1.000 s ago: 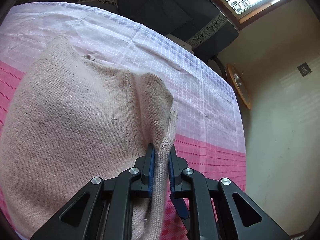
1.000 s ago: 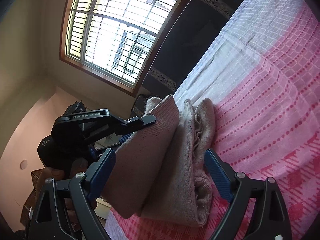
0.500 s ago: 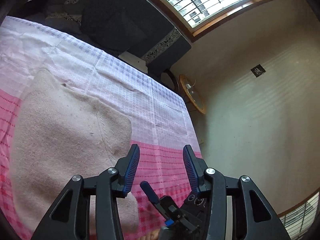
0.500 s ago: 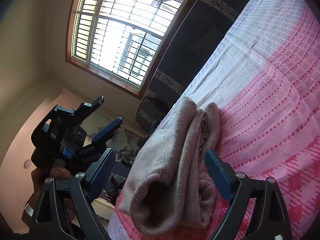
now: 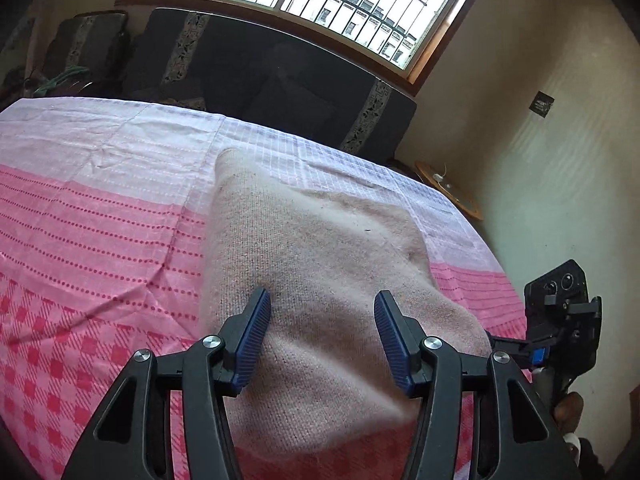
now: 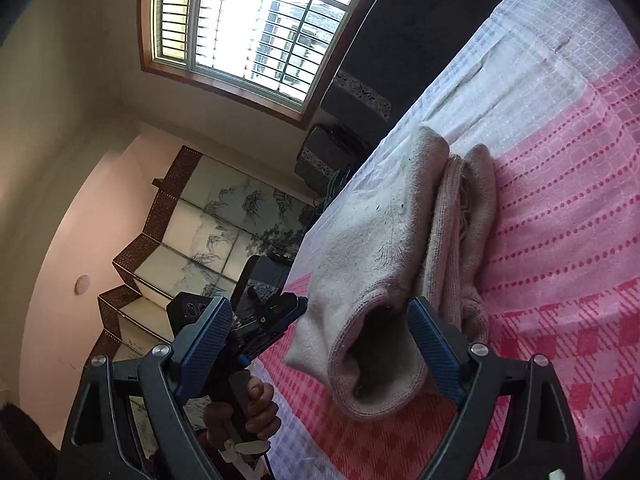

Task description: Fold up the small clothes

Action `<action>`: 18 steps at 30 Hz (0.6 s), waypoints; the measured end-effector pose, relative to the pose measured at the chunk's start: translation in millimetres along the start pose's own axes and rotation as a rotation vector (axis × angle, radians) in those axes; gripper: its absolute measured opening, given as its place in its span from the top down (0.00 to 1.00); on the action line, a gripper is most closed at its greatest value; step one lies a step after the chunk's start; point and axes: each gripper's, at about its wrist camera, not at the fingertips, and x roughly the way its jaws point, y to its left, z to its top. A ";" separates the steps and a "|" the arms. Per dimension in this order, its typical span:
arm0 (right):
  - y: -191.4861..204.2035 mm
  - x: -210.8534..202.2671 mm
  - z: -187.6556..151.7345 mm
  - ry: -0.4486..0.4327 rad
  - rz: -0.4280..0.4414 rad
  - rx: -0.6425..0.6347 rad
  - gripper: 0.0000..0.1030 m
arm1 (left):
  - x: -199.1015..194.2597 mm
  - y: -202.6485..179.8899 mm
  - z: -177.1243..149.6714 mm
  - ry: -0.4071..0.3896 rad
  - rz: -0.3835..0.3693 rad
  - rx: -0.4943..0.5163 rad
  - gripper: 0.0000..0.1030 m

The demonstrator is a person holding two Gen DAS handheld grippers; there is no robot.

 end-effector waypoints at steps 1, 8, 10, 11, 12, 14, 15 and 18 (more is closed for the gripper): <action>-4.3 9.6 4.6 0.039 -0.003 0.033 0.16 | 0.0 -0.1 -3.5 -0.007 -0.007 0.006 0.47; -2.5 50.0 39.2 0.062 -0.153 0.017 0.77 | 0.7 15.0 -14.6 -0.014 -0.044 -0.003 0.46; -1.2 61.4 46.5 0.065 -0.251 -0.034 0.91 | 0.0 21.0 -15.2 -0.013 -0.061 -0.021 0.46; 3.5 63.5 49.4 0.051 -0.306 -0.078 0.91 | 0.0 23.1 -15.4 -0.009 -0.070 -0.029 0.46; 10.4 61.3 52.1 0.023 -0.358 -0.124 0.92 | -0.3 25.0 -15.8 -0.004 -0.083 -0.040 0.46; 21.7 51.2 53.6 -0.025 -0.360 -0.185 0.92 | -1.5 24.8 -18.3 0.001 -0.086 -0.036 0.46; 22.8 49.9 51.7 -0.019 -0.384 -0.214 0.92 | -0.9 22.9 -19.5 0.009 -0.075 -0.017 0.46; -2.4 46.1 41.8 0.024 -0.481 -0.211 0.93 | -1.2 17.3 -24.6 0.034 -0.074 0.015 0.46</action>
